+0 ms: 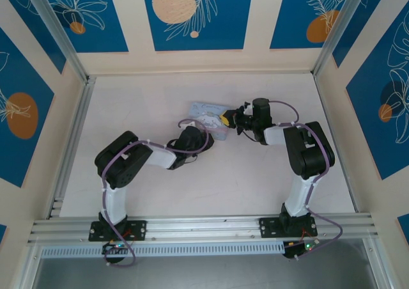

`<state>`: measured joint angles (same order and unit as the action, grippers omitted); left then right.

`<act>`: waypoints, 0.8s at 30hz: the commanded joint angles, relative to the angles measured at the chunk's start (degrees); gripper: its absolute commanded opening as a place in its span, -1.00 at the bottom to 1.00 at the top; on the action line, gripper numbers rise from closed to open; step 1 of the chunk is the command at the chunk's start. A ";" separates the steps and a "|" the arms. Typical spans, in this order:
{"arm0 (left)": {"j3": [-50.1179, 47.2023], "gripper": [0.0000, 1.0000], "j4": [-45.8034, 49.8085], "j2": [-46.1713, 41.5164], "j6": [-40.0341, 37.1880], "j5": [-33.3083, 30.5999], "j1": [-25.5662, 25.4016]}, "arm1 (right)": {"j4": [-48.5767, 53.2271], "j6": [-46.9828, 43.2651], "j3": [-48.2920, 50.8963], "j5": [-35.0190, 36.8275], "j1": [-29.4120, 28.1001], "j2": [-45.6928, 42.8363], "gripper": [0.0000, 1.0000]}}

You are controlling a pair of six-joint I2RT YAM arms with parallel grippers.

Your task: Unlock the padlock with the key

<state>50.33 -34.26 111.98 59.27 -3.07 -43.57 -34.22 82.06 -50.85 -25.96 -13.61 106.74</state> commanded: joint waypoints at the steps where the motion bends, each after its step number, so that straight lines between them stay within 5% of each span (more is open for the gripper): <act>1: 0.76 -0.38 -1.74 1.13 0.05 -0.27 -0.98 | -0.06 0.58 0.90 -1.38 0.44 1.28 -1.00; 10: -0.05 -0.47 -3.09 -0.24 1.06 -1.61 -0.99 | -0.23 0.57 1.19 -1.37 0.49 1.54 -1.00; 17: 0.21 -0.11 -4.97 1.11 3.13 -2.64 -1.02 | -0.21 0.68 1.19 -1.50 0.44 1.54 -1.00; 24: 0.42 -0.13 -9.58 3.91 6.16 -2.57 -1.24 | 0.03 0.56 1.28 -1.76 0.51 1.63 -1.00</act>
<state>50.30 -40.42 113.80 63.40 -5.02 -43.86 -34.83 82.04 -50.59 -25.98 -13.37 106.78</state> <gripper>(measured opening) 0.436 0.063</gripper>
